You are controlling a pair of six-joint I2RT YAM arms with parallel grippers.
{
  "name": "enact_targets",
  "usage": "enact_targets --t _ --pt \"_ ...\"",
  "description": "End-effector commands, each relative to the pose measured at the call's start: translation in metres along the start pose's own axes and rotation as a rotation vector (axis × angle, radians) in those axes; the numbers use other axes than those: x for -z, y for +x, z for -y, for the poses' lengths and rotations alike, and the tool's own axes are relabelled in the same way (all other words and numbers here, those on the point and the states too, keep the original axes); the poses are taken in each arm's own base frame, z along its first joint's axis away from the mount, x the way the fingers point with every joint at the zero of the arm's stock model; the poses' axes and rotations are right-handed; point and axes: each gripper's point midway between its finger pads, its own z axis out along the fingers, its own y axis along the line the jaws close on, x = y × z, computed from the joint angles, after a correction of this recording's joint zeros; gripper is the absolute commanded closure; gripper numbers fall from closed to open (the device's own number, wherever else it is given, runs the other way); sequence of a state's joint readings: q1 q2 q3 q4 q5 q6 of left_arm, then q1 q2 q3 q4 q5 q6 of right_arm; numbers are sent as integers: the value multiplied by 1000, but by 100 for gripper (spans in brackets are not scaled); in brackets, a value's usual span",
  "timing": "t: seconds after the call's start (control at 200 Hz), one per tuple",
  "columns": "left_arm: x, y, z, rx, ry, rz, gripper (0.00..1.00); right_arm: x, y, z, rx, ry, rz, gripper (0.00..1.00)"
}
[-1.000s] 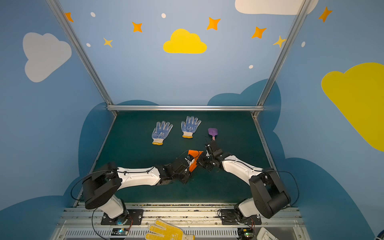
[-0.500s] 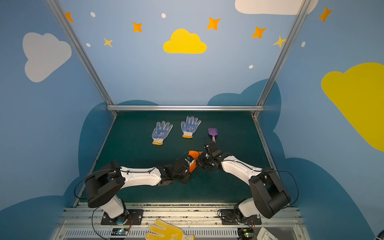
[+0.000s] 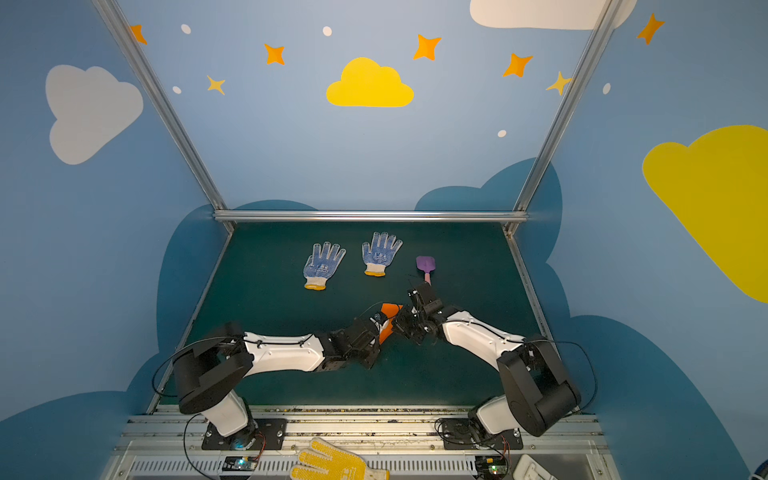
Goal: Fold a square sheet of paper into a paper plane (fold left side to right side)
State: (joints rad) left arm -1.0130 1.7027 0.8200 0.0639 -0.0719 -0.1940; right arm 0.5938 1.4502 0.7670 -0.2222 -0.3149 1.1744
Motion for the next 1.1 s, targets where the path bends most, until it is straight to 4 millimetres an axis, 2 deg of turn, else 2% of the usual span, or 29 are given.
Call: enact_targets --t 0.0,0.355,0.416,0.461,0.516,0.571,0.726,0.871,0.886,0.911,1.016,1.091 --pt "-3 5 -1 -11 2 -14 79 -2 0 -2 0 8 1 100" --pt "-6 8 -1 10 45 -37 94 -3 -4 -8 5 -15 1 100" --pt "-6 9 -2 22 53 -43 97 2 -8 -12 14 -32 9 81" --pt "-5 9 -2 31 65 -46 97 7 -11 -15 21 -44 16 70" --pt "-5 9 -3 47 79 -50 97 14 -15 -15 31 -51 34 62" --pt "-4 9 -1 67 107 -56 97 22 -18 -15 41 -63 53 58" --pt "-4 8 0 124 173 -70 97 35 -16 -3 74 -58 75 57" --pt "-4 11 4 166 234 -96 97 35 -8 11 130 -58 70 58" --pt "-4 12 4 171 240 -100 97 32 -5 20 132 -44 62 59" --pt "-4 13 4 179 248 -102 97 31 -3 23 143 -43 56 59" --pt "-4 14 4 207 273 -107 97 24 4 29 212 -57 24 67" --pt "-4 15 3 224 292 -116 97 19 7 31 243 -56 1 77"
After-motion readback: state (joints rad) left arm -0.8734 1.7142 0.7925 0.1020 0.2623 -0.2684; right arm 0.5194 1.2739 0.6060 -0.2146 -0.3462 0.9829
